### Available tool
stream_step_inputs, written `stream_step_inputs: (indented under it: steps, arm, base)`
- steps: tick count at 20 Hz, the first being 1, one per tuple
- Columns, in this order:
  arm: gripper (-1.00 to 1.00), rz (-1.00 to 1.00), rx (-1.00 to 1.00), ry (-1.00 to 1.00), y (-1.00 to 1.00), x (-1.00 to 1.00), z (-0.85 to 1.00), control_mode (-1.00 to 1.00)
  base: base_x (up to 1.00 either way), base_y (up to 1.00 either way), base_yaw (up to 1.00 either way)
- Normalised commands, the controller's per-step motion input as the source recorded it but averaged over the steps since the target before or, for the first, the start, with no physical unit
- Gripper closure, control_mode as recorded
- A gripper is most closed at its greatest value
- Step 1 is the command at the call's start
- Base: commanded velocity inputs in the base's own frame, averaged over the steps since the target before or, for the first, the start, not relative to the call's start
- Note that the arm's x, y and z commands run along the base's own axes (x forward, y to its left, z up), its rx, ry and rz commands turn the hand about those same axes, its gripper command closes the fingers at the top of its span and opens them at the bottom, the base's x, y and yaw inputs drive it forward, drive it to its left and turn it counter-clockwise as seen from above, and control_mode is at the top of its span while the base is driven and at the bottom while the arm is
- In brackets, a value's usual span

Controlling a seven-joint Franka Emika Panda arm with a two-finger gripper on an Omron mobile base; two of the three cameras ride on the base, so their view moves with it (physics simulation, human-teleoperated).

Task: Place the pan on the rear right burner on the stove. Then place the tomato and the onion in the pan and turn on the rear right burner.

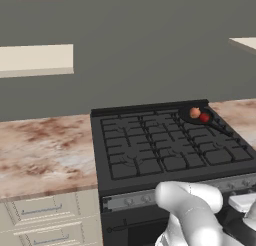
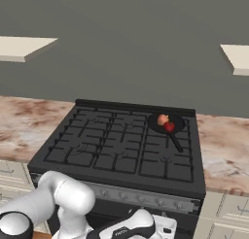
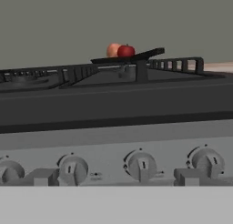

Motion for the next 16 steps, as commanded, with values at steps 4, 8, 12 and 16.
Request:
stream_step_inputs:
  steps: [4, 8, 12, 16]
  arm:
    - [-1.0, 0.0, 0.0, 0.0, -0.01, 0.28, 0.0, -1.0]
    - [-1.0, 0.0, 0.0, 0.0, -0.03, 0.31, 0.0, -1.0]
    - [-1.0, 0.0, 0.0, 0.0, 0.0, 0.04, -0.08, -1.0]
    - [-1.0, 0.0, 0.0, 0.0, 0.0, 0.0, -0.16, -1.0]
  base:
    - [0.0, 0.0, 0.0]
    - [0.0, 0.0, 0.0]
    - [0.0, 0.0, 0.0]
    - [0.0, 0.0, 0.0]
